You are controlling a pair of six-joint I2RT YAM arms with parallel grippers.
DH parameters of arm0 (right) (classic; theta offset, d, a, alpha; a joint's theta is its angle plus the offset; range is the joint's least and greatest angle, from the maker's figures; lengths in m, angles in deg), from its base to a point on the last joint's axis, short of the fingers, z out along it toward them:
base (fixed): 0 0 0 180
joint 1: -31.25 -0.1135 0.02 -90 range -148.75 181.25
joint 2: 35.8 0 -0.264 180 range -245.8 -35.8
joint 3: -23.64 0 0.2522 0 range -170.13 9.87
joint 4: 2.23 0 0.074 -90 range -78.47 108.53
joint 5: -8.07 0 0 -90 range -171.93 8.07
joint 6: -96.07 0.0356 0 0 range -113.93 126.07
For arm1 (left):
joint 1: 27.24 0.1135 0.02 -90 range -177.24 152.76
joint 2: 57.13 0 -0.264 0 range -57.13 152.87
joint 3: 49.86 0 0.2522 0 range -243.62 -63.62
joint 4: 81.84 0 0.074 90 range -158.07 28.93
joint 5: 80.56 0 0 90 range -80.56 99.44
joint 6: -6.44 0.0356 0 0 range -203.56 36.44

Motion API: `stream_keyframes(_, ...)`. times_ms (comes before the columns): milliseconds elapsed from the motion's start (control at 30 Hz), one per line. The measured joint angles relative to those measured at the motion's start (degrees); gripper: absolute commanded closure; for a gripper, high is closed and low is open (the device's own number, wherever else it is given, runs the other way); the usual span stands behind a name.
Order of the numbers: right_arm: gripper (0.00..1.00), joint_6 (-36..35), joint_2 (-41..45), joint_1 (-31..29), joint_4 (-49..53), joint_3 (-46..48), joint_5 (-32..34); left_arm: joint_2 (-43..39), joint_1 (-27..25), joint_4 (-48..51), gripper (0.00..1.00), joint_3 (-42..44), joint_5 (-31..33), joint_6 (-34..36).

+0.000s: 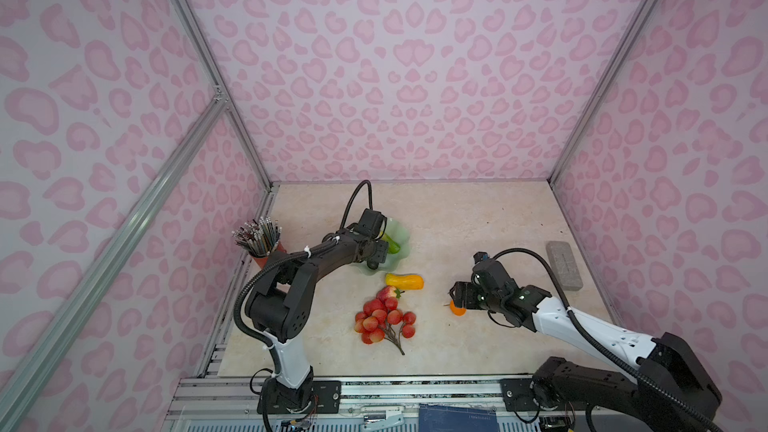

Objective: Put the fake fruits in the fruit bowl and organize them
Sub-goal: 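Grasp the orange with the right gripper and place it in the bowl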

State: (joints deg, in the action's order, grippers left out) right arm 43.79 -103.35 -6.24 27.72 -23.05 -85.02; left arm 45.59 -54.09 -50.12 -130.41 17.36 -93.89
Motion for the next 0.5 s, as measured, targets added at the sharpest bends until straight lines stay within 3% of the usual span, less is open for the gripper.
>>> stream_keyframes(233,0.24,2.32,-4.52,-4.37,-1.53,0.28,0.02,-14.67,0.00,-2.56,0.24,2.47,-0.26,-1.18)
stream_keyframes(500,0.59,3.37,-9.66,-4.44,-4.79,0.13,1.29,-34.56,0.00,-11.50,0.16,12.68,1.51,-3.52)
